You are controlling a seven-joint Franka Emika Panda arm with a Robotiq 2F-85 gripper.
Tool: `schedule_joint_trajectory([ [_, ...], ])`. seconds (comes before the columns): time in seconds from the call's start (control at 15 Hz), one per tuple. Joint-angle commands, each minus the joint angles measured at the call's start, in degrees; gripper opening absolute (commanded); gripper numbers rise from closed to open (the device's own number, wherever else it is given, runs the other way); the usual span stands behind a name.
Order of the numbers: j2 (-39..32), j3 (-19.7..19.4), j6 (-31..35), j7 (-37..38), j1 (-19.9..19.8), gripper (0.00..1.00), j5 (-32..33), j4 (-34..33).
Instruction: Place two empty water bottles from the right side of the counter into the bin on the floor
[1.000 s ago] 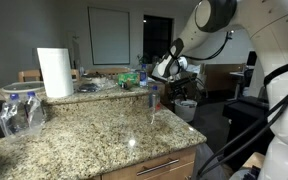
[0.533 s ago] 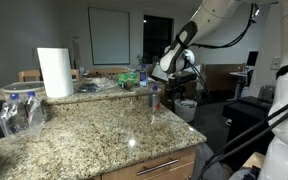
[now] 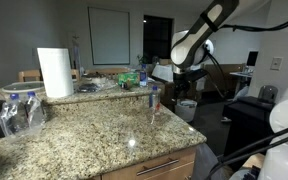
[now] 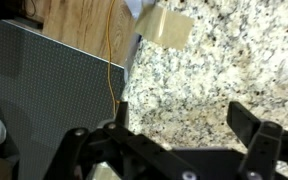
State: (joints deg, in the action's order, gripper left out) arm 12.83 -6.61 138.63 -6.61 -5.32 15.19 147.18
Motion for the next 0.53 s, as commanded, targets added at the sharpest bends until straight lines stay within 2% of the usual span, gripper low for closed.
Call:
schedule_joint_trajectory([
  [0.0,14.6,-0.3,2.9,-6.7,1.9,1.00,-3.6,11.1],
  [0.13,21.4,-1.3,1.1,-8.5,4.0,1.00,-7.6,14.6],
  [0.2,13.3,0.5,0.9,-4.8,2.1,1.00,-4.6,9.3],
  [0.33,18.8,0.0,0.8,-5.9,3.1,1.00,-6.5,12.5],
  [0.47,20.8,-0.2,0.7,-6.0,3.2,1.00,-6.6,13.4],
])
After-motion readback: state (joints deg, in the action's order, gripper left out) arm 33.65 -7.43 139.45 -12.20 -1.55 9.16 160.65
